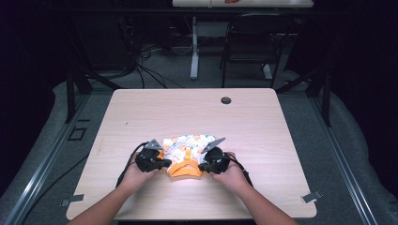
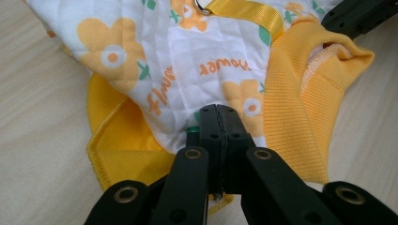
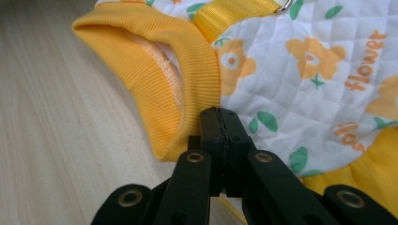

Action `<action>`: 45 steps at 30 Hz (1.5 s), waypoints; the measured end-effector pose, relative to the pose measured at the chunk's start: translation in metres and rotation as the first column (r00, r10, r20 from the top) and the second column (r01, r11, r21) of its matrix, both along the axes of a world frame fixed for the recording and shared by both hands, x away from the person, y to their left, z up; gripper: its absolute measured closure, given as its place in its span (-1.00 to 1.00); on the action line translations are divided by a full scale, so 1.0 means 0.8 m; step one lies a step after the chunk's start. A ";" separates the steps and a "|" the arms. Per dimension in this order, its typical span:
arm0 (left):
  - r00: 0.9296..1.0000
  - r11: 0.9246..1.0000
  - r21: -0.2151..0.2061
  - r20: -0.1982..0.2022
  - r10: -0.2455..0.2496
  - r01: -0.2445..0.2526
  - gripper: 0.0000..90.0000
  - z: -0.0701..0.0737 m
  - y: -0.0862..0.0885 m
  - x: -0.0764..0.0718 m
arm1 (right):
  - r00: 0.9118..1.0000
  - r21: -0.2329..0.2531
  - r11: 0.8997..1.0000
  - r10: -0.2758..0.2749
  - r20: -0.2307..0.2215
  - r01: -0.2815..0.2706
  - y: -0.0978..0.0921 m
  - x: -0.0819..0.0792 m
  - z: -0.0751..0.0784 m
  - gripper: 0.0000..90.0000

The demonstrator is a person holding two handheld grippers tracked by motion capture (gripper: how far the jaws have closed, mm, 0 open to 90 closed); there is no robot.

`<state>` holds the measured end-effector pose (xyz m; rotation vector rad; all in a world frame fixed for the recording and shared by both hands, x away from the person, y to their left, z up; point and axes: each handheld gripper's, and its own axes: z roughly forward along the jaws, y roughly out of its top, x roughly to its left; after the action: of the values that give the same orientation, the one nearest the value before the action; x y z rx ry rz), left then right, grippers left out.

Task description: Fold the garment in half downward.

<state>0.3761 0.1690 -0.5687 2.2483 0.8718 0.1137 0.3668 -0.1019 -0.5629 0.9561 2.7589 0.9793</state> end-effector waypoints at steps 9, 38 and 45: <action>0.999 0.999 -0.024 -0.001 0.041 -0.041 1.00 -0.002 0.001 0.021 | 0.999 -0.003 0.999 -0.035 0.011 0.035 0.003 0.018 0.000 1.00; 0.993 0.994 -0.051 0.055 0.104 -0.101 0.99 0.026 0.002 0.017 | 0.990 0.078 0.991 -0.114 0.089 0.107 -0.002 0.016 0.031 0.98; 0.991 0.992 -0.076 0.073 0.109 -0.103 0.98 0.040 0.020 0.000 | 0.986 0.079 0.993 -0.098 0.134 0.088 -0.017 -0.004 0.047 0.92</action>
<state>0.3759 0.1852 -0.5368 2.1166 0.9395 0.2129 0.3633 -0.1153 -0.5253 0.9783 2.5585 1.0932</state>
